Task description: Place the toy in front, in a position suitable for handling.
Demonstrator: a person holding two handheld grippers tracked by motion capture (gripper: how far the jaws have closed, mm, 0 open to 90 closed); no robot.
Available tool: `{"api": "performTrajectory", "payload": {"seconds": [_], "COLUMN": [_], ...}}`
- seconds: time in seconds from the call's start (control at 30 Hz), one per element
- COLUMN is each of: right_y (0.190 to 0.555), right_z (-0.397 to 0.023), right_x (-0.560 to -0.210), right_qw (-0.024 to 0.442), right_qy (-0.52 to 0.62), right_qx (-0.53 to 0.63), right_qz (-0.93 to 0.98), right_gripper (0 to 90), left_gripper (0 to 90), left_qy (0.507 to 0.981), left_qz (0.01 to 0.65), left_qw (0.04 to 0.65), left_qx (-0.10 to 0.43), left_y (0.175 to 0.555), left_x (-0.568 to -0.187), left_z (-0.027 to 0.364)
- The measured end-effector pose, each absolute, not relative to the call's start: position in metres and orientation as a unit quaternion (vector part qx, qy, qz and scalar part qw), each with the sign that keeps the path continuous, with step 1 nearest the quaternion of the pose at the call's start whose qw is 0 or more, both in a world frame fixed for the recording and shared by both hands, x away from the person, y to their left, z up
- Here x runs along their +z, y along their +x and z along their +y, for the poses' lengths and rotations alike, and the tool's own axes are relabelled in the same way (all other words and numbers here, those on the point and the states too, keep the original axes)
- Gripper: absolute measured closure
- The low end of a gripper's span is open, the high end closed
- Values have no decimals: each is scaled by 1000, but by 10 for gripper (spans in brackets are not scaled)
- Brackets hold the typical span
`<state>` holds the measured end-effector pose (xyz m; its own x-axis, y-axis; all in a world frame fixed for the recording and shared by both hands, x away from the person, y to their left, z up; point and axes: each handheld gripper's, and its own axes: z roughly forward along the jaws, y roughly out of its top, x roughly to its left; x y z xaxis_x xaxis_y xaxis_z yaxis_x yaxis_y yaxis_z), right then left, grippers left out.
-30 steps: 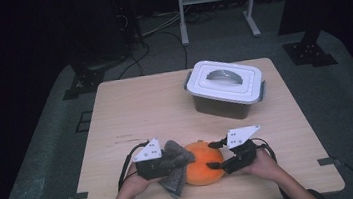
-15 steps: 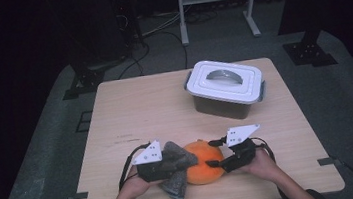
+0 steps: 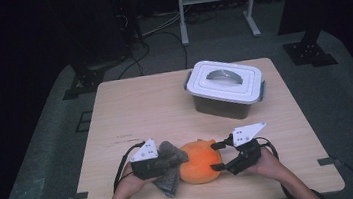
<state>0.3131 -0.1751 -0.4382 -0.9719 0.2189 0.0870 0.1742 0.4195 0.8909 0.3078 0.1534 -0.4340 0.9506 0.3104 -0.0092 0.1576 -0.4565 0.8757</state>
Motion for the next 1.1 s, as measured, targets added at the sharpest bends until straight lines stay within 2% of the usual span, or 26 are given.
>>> {"api": "performTrajectory", "payload": {"seconds": [0.23,0.4,0.73,0.9,1.03,1.1], "right_y": [310,309,311,308,310,312], "right_z": [-157,-150,-172,-164,-159,-163], "right_x": [-438,-438,-429,-437,-433,-430], "right_qw": [61,73,44,65,59,60], "right_qy": [115,114,104,102,104,98], "right_qx": [509,504,519,484,487,497], "right_qz": [851,853,847,867,865,860], "right_gripper": [296,297,280,286,278,305], "left_gripper": [740,737,750,750,750,749], "left_qy": [846,849,849,847,849,847], "left_qz": [109,89,138,143,140,139], "left_qw": [517,515,501,503,501,504], "left_qx": [78,79,96,94,96,92], "left_y": [299,294,306,309,309,309], "left_x": [-423,-419,-427,-428,-427,-427], "left_z": [137,129,149,155,156,156]}}
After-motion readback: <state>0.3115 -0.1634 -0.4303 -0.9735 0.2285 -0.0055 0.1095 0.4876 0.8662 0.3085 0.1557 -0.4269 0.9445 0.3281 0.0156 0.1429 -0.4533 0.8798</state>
